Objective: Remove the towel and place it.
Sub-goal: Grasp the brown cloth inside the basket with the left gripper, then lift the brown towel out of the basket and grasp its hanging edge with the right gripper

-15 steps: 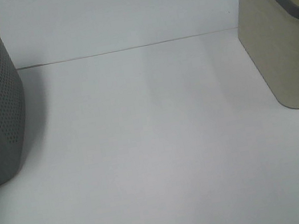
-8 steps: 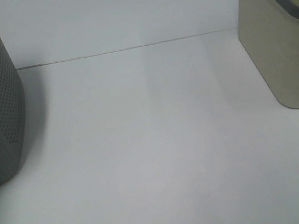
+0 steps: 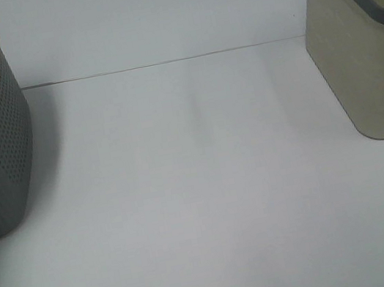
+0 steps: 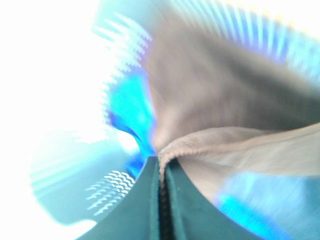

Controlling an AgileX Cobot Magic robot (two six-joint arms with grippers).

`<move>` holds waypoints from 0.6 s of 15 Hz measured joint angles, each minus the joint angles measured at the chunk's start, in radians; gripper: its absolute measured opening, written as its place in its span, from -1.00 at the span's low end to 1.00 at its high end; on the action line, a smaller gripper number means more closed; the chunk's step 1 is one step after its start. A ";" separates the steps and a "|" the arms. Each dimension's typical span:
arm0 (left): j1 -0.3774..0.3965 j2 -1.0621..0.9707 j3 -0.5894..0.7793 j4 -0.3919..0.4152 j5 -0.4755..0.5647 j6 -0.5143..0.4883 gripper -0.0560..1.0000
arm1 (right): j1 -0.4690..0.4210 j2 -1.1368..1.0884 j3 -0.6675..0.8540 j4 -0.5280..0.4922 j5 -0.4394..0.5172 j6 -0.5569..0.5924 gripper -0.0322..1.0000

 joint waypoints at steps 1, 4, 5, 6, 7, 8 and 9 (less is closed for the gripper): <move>0.000 -0.047 -0.001 -0.025 0.002 -0.033 -0.89 | 0.000 0.000 0.000 0.000 0.000 0.000 0.50; 0.000 -0.171 -0.001 -0.072 0.006 -0.094 -0.89 | 0.000 0.000 0.000 0.000 0.000 0.000 0.50; 0.000 -0.214 -0.001 -0.074 0.007 -0.094 -0.89 | 0.000 0.000 0.000 0.000 0.000 0.000 0.50; 0.000 -0.261 -0.001 -0.074 0.008 -0.066 -0.89 | 0.000 0.000 0.000 0.000 0.000 0.000 0.50; 0.000 -0.303 -0.001 -0.081 0.008 -0.017 -0.89 | 0.000 0.000 0.000 0.000 0.000 0.000 0.50; 0.000 -0.324 -0.001 -0.089 0.008 0.014 -0.89 | 0.000 0.000 0.000 0.000 0.000 0.000 0.50; 0.000 -0.359 -0.001 -0.112 0.008 0.062 -0.89 | 0.000 0.000 0.000 0.000 0.000 0.000 0.50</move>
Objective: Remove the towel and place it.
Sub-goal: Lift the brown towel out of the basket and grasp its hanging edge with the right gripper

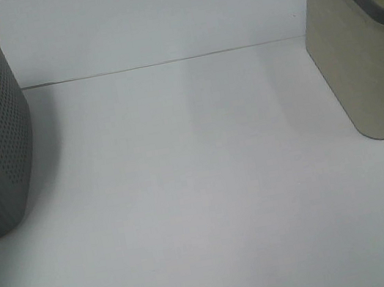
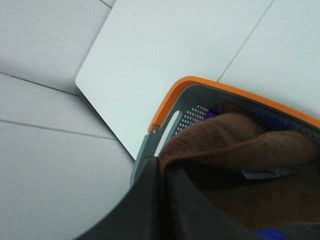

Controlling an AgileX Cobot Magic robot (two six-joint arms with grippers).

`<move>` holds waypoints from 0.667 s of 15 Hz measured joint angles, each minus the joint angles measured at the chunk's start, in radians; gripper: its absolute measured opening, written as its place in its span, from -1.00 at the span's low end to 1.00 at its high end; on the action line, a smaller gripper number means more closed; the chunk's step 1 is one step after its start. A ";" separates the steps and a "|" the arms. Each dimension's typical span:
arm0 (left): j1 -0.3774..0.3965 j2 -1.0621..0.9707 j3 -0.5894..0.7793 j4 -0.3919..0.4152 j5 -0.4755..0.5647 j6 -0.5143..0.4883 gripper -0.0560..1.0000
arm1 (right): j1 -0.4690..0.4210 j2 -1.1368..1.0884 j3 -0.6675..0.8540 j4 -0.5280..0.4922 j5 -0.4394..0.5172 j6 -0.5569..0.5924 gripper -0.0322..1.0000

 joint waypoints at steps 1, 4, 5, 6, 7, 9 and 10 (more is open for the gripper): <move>0.000 -0.031 0.000 -0.036 0.000 0.033 -0.89 | 0.000 0.000 0.000 0.000 0.000 0.000 0.50; 0.000 -0.101 0.000 -0.241 0.000 0.194 -0.89 | 0.000 0.000 0.000 0.000 0.000 0.000 0.50; 0.000 -0.108 0.000 -0.316 -0.001 0.234 -0.89 | 0.000 0.000 0.000 0.000 0.000 0.000 0.50; 0.000 -0.109 0.000 -0.400 -0.006 0.269 -0.89 | 0.000 0.000 0.000 0.000 0.000 0.000 0.50; -0.007 -0.109 0.000 -0.443 -0.010 0.288 -0.89 | 0.000 0.000 0.000 0.000 0.000 0.000 0.50; -0.064 -0.109 0.000 -0.510 -0.022 0.372 -0.89 | 0.000 0.000 0.000 0.000 0.000 0.000 0.50; -0.117 -0.108 0.000 -0.497 -0.039 0.410 -0.89 | 0.000 0.000 0.000 0.000 0.000 -0.003 0.50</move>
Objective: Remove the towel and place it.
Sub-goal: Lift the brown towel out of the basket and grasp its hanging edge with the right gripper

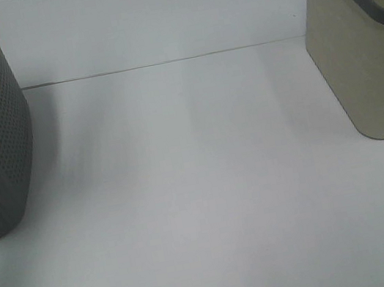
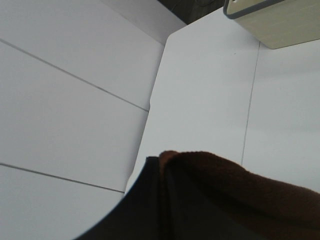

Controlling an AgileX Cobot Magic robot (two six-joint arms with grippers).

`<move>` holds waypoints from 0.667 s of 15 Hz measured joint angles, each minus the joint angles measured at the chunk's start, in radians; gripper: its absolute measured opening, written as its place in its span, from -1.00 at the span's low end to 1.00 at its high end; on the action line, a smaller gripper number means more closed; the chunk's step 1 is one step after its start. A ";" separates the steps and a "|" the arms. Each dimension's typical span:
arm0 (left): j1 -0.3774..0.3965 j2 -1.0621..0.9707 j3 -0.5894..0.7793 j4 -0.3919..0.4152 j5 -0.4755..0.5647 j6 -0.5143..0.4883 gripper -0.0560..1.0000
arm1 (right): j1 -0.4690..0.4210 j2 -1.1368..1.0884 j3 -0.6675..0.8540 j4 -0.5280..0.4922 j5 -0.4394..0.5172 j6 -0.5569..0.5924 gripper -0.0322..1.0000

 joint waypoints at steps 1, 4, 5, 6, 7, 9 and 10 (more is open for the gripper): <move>-0.064 0.002 0.000 0.035 -0.020 0.020 -0.89 | 0.000 0.001 -0.001 0.000 0.000 -0.023 0.50; -0.235 0.035 0.000 0.167 -0.046 0.032 -0.89 | 0.000 0.122 -0.048 0.091 -0.107 -0.139 0.50; -0.363 0.086 0.000 0.257 -0.049 0.033 -0.89 | 0.000 0.226 -0.069 0.204 -0.204 -0.247 0.50; -0.416 0.112 0.000 0.291 -0.055 0.033 -0.89 | 0.000 0.305 -0.076 0.287 -0.266 -0.332 0.50; -0.468 0.140 0.000 0.309 -0.078 0.036 -0.89 | 0.000 0.383 -0.077 0.395 -0.329 -0.448 0.50; -0.547 0.181 0.000 0.313 -0.137 0.054 -0.89 | 0.000 0.510 -0.077 0.595 -0.414 -0.722 0.50; -0.578 0.201 0.000 0.313 -0.158 0.059 -0.89 | 0.000 0.577 -0.077 0.700 -0.431 -0.857 0.50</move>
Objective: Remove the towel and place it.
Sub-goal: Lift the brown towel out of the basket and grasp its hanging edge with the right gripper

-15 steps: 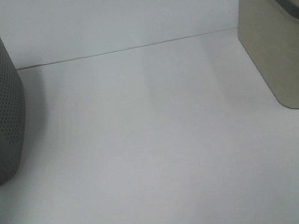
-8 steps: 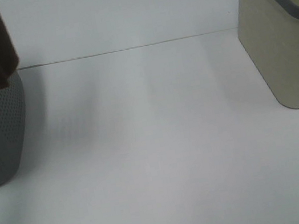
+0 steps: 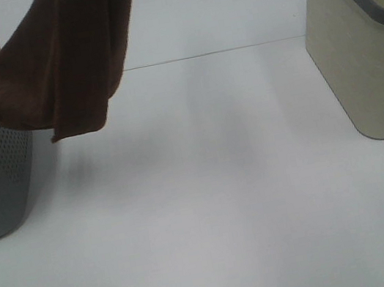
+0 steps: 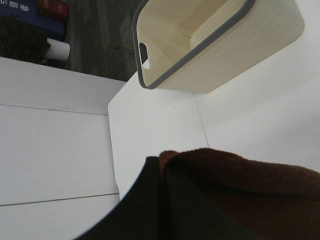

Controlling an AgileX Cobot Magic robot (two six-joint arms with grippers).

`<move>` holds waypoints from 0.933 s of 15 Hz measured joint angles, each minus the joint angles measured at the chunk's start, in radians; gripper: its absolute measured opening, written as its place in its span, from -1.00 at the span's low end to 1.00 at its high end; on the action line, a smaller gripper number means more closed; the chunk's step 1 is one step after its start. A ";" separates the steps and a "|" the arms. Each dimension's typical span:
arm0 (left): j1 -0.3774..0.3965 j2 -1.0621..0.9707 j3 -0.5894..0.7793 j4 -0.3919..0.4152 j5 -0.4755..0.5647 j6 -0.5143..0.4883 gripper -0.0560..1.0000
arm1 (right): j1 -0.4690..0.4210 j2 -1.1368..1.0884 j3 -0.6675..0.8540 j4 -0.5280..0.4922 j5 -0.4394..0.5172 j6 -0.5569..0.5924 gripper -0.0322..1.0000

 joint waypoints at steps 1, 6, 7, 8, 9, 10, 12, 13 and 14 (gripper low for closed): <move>-0.022 0.015 0.000 0.000 -0.011 0.000 -0.89 | 0.000 0.058 -0.005 0.086 -0.002 -0.123 0.50; -0.118 0.070 0.000 0.003 -0.019 0.002 -0.89 | 0.000 0.286 -0.091 0.367 -0.016 -0.489 0.50; -0.128 0.074 0.000 0.003 -0.017 0.004 -0.89 | 0.000 0.320 -0.104 0.390 -0.019 -0.526 0.50; -0.131 0.075 0.001 0.003 -0.017 0.007 -0.89 | 0.000 0.350 -0.117 0.410 -0.022 -0.557 0.50; -0.135 0.084 0.001 0.003 -0.017 0.019 -0.89 | 0.000 0.383 -0.130 0.435 -0.022 -0.587 0.50; -0.135 0.088 0.001 0.003 -0.017 0.021 -0.89 | 0.000 0.396 -0.136 0.449 -0.022 -0.602 0.50; -0.135 0.103 0.001 -0.005 -0.021 0.023 -0.89 | 0.000 0.461 -0.159 0.544 -0.002 -0.689 0.50; -0.135 0.109 0.001 -0.013 -0.021 0.023 -0.89 | 0.000 0.500 -0.166 0.610 0.040 -0.738 0.50; -0.135 0.114 0.001 -0.021 -0.021 0.025 -0.89 | 0.000 0.540 -0.173 0.664 0.108 -0.787 0.50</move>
